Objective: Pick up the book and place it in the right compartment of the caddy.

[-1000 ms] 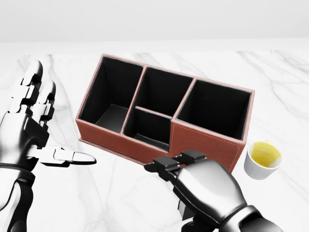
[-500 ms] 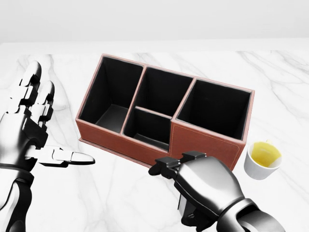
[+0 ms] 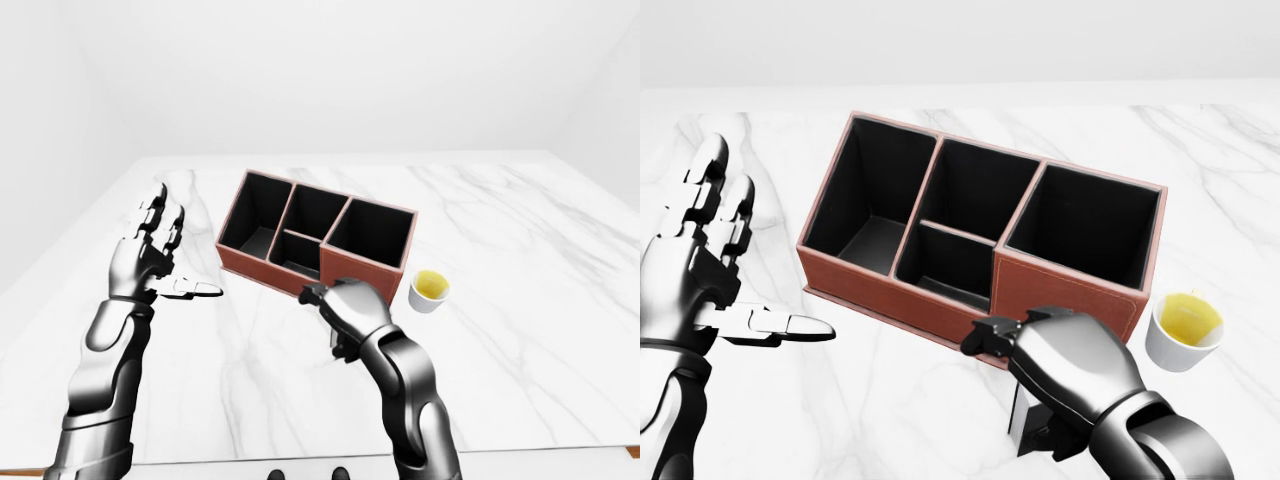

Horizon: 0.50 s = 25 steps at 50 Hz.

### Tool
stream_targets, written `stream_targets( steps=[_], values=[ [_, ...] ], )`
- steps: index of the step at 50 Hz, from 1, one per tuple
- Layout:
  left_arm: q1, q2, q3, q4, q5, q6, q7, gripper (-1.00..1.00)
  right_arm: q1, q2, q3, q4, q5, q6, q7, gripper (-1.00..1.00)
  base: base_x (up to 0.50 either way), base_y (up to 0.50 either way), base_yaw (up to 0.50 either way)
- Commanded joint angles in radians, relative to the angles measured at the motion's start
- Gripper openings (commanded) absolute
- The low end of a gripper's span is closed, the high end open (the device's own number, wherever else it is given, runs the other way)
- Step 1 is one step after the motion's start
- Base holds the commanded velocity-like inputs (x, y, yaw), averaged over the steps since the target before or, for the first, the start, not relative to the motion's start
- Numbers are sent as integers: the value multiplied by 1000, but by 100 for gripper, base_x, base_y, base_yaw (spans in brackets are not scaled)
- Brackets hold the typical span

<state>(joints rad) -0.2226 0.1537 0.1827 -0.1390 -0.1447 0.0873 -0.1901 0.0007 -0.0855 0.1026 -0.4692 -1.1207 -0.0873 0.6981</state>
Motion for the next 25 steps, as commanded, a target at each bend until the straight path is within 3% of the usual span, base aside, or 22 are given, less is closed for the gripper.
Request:
stream_targets(
  steps=[1,25],
  values=[
    [-3,2,1,20,-4,0,-1,100,-23,-5,-13,43,-10,0,0,24,0,0,0],
    [-19,3,-4,69,-5,0,1,100,-39,-12,-15,112,-19,0,0,22,0,0,0]
  ],
)
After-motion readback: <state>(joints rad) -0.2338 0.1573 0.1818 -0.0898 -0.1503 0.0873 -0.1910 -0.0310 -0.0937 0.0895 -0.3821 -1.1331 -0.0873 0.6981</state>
